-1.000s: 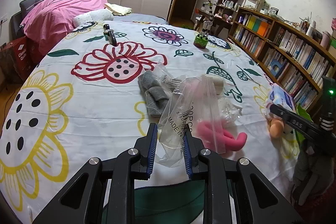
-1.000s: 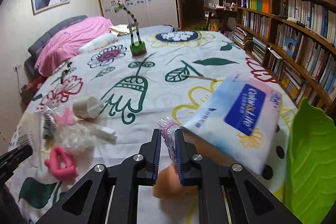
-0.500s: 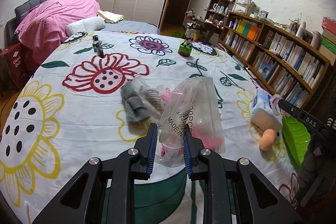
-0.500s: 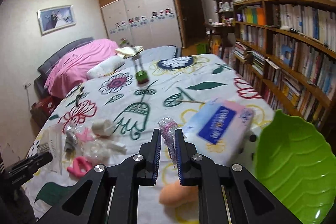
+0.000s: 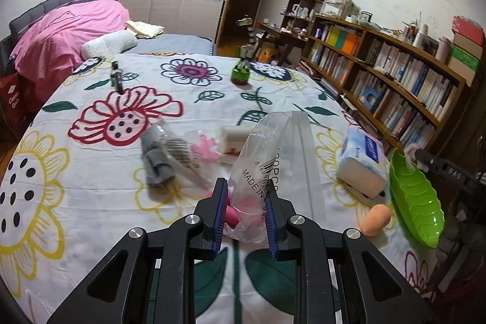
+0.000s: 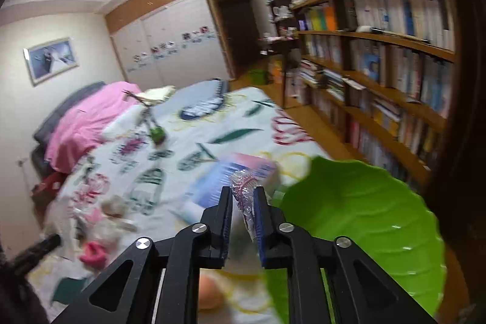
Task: Organize soft objects
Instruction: 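Drop the hair clip into the green tray with the right tool while the left lifts the bag, then drop the clear bag into the green tray with the left tool while the right moves to the sponge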
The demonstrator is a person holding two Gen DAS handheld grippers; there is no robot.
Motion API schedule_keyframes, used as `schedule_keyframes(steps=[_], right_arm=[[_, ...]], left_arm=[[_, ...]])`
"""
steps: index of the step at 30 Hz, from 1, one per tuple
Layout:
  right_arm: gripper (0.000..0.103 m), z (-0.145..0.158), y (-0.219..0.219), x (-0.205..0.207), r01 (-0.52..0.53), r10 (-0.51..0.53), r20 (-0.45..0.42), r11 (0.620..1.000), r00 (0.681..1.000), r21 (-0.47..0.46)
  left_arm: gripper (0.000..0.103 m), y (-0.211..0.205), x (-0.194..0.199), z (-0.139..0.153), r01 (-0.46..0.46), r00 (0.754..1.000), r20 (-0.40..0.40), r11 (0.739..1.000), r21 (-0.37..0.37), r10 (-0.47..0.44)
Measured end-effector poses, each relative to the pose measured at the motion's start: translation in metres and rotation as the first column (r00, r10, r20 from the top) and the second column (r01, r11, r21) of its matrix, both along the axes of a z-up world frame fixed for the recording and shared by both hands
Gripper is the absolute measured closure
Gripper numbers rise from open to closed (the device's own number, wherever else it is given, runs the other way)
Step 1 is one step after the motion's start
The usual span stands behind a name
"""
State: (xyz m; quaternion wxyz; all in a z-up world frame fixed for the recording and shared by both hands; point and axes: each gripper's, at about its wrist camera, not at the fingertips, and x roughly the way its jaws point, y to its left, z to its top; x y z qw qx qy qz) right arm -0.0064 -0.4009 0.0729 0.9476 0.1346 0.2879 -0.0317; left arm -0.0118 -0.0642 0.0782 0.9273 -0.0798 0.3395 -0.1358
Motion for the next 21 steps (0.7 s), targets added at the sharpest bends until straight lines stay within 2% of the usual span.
schedule_keyframes(steps=[1,2,3,9,15,21], right_arm=[[0.066,-0.003,-0.004,-0.002,0.008,-0.008,-0.009,1.0,1.0,-0.001],[0.047,-0.008,-0.01,-0.004,0.017,-0.017,-0.022,1.0,1.0,0.001],[0.04,-0.011,-0.015,-0.008,0.027,-0.027,-0.03,1.0,0.999,0.011],[0.039,-0.016,-0.038,-0.029,0.065,-0.065,-0.028,0.998,0.997,0.008],[0.039,-0.014,-0.056,-0.047,0.108,-0.108,-0.008,0.993,0.994,0.043],[0.039,-0.014,-0.045,-0.068,0.017,-0.017,0.004,1.0,1.0,0.019]], left_arm=[[0.079,-0.003,-0.001,0.001,0.006,1.0,0.001,1.0,0.001,-0.006],[0.079,-0.006,-0.001,0.002,0.012,1.0,0.001,1.0,0.002,-0.012],[0.079,-0.01,-0.001,0.003,0.02,1.0,0.003,1.0,0.004,-0.02],[0.079,-0.039,-0.006,0.01,0.075,0.997,0.015,0.997,0.024,-0.075],[0.079,-0.073,-0.014,0.017,0.14,0.99,0.028,0.989,0.048,-0.141],[0.079,-0.118,-0.021,0.028,0.244,0.968,0.041,0.968,0.066,-0.247]])
